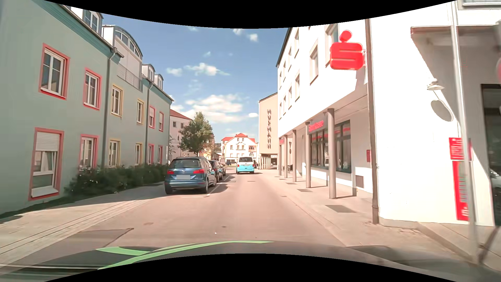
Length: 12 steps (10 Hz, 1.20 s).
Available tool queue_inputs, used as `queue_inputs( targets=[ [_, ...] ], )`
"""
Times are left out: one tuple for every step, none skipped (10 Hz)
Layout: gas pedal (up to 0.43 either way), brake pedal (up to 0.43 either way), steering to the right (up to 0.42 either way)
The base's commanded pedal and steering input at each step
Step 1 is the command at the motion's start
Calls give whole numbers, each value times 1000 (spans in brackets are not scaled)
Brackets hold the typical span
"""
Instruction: Follow the waypoints while adhering to traffic rules and regulations
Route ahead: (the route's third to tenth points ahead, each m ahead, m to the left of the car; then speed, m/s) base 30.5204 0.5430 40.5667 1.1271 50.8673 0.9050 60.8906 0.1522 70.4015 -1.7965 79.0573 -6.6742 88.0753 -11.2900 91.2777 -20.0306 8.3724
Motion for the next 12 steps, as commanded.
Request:
queue_inputs(
  targets=[
    [87,0,6],
    [87,0,8],
    [87,0,8],
    [87,0,7],
    [87,0,6],
    [87,0,6],
    [87,0,6],
    [87,0,5],
    [87,0,2],
    [79,0,-2],
    [59,0,-4],
    [39,0,-6]
  ],
)
